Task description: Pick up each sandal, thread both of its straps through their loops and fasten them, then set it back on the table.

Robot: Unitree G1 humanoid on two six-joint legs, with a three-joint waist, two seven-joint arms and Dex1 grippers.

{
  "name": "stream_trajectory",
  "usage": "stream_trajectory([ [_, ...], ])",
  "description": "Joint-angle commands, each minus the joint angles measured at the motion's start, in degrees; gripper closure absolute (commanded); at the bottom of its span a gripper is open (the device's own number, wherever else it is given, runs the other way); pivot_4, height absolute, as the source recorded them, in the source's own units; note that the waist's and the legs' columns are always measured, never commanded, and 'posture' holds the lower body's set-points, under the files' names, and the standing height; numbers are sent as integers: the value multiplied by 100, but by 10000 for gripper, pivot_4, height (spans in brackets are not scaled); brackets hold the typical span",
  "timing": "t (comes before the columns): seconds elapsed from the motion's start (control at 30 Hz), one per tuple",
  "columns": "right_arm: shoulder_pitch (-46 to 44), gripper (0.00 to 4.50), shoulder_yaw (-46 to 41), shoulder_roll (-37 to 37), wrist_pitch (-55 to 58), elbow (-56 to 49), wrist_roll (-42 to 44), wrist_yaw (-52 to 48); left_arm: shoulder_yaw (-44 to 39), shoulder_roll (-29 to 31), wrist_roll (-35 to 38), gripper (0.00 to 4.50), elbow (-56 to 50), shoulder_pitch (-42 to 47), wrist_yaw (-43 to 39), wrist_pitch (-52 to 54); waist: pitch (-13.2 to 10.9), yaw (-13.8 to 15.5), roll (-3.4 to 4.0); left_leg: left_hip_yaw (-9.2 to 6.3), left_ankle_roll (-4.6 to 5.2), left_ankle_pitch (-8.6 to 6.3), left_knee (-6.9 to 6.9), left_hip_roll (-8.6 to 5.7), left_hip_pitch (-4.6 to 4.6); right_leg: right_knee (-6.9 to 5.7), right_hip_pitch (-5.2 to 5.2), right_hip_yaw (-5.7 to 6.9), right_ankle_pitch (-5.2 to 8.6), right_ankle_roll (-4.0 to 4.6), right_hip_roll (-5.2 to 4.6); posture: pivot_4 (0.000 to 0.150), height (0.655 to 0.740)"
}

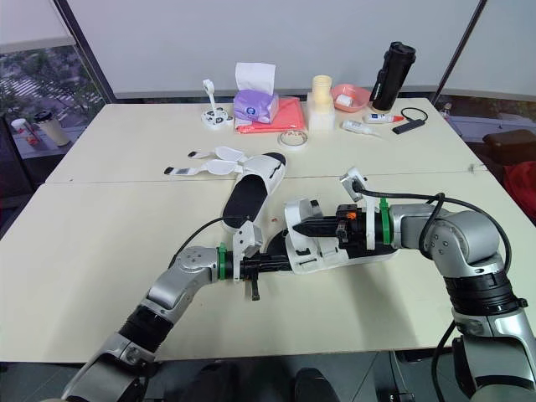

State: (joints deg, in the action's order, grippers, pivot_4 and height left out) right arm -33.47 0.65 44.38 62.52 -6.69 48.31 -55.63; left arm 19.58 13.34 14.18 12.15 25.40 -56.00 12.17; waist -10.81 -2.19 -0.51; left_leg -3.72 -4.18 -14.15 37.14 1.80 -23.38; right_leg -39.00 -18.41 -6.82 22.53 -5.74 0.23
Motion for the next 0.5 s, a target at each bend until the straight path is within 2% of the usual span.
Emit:
stream_trajectory([
  [0.03,-22,43783,8,56,-258,72,-209,-159,43,76,-323,44779,311,-158,261,191,0,-1,0,0,0,0,0,0,0,0,0,0,0,0,0,1500,7400],
  [0.17,-43,43783,122,145,-329,260,-406,-414,44,84,-317,44779,293,-170,261,214,0,1,0,0,0,0,0,0,0,0,0,0,0,0,0,1500,7400],
  [0.5,21,43783,44,187,230,136,-222,-522,77,107,-310,44779,191,-245,291,257,0,-4,0,-1,0,0,-2,0,0,0,-1,-1,0,0,0,1500,7400],
])
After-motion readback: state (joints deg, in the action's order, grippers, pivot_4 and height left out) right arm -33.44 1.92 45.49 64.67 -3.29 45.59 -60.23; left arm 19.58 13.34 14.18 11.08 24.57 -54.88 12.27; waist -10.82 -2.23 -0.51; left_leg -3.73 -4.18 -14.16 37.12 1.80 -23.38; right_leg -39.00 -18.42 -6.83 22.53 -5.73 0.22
